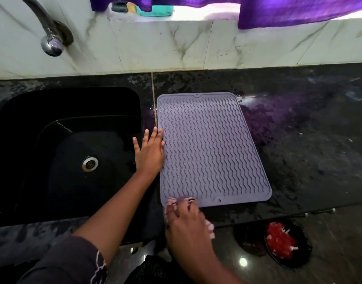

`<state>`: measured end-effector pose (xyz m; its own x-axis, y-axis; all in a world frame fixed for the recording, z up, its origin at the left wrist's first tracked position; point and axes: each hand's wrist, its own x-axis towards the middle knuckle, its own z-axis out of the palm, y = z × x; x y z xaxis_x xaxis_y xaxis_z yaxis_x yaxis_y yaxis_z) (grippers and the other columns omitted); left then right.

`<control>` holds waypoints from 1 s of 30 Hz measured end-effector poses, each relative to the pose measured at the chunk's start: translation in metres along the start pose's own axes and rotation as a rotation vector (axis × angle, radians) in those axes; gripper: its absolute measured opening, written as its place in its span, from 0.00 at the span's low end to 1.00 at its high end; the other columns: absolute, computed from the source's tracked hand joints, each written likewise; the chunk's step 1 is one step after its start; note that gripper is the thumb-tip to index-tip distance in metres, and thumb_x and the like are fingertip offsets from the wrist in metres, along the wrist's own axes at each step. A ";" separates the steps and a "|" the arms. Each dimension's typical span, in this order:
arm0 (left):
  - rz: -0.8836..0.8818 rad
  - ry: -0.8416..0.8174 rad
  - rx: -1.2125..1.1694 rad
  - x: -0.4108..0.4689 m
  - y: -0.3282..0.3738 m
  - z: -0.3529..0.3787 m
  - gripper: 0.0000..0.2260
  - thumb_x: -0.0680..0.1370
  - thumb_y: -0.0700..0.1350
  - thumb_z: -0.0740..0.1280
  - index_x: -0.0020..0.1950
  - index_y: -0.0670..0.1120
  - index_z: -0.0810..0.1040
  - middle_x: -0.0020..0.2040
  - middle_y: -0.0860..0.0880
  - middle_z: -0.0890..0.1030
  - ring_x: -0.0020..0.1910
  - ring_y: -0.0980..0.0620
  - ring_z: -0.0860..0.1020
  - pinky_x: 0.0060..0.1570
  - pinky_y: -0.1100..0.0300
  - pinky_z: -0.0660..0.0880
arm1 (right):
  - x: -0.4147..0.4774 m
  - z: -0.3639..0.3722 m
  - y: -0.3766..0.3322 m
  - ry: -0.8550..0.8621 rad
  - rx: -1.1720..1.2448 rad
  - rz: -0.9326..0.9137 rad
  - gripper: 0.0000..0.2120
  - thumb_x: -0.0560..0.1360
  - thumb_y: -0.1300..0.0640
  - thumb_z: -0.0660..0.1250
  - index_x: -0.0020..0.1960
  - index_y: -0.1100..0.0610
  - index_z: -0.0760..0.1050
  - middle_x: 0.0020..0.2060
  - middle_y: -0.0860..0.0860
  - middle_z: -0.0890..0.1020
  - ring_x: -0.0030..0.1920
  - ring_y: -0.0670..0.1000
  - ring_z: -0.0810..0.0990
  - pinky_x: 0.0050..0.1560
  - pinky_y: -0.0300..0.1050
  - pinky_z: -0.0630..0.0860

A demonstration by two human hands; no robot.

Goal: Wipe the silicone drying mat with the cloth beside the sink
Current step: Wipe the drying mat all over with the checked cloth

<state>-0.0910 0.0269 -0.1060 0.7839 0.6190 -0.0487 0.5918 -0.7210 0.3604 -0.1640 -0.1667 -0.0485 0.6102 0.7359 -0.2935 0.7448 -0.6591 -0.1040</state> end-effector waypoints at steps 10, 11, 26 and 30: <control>0.017 0.053 0.039 -0.002 -0.001 0.003 0.21 0.83 0.49 0.46 0.77 0.51 0.54 0.78 0.53 0.56 0.77 0.51 0.48 0.71 0.44 0.35 | -0.009 -0.028 0.054 0.034 0.135 0.074 0.18 0.78 0.51 0.56 0.67 0.53 0.67 0.62 0.53 0.71 0.59 0.55 0.69 0.57 0.49 0.70; 0.019 0.054 0.034 -0.001 -0.001 0.003 0.21 0.83 0.49 0.46 0.77 0.50 0.54 0.78 0.53 0.56 0.77 0.51 0.49 0.71 0.43 0.35 | -0.001 -0.033 0.057 0.082 0.149 0.082 0.18 0.79 0.51 0.55 0.67 0.53 0.65 0.63 0.53 0.70 0.59 0.54 0.68 0.57 0.48 0.69; 0.006 0.073 0.043 -0.001 -0.001 0.004 0.21 0.83 0.50 0.47 0.77 0.51 0.56 0.77 0.52 0.58 0.77 0.51 0.50 0.71 0.42 0.36 | 0.048 -0.052 0.058 -0.084 0.316 0.030 0.14 0.79 0.49 0.57 0.56 0.55 0.76 0.49 0.52 0.79 0.49 0.51 0.77 0.52 0.47 0.76; 0.012 0.066 0.028 0.000 -0.002 0.004 0.21 0.83 0.50 0.47 0.77 0.51 0.56 0.77 0.52 0.58 0.77 0.51 0.50 0.71 0.42 0.36 | 0.101 -0.045 0.053 0.228 0.136 0.089 0.17 0.80 0.53 0.56 0.67 0.56 0.67 0.62 0.55 0.71 0.59 0.56 0.69 0.56 0.50 0.70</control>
<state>-0.0916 0.0266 -0.1104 0.7774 0.6288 0.0171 0.5883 -0.7364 0.3341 -0.0509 -0.1201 -0.0412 0.7284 0.6795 -0.0874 0.6515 -0.7265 -0.2188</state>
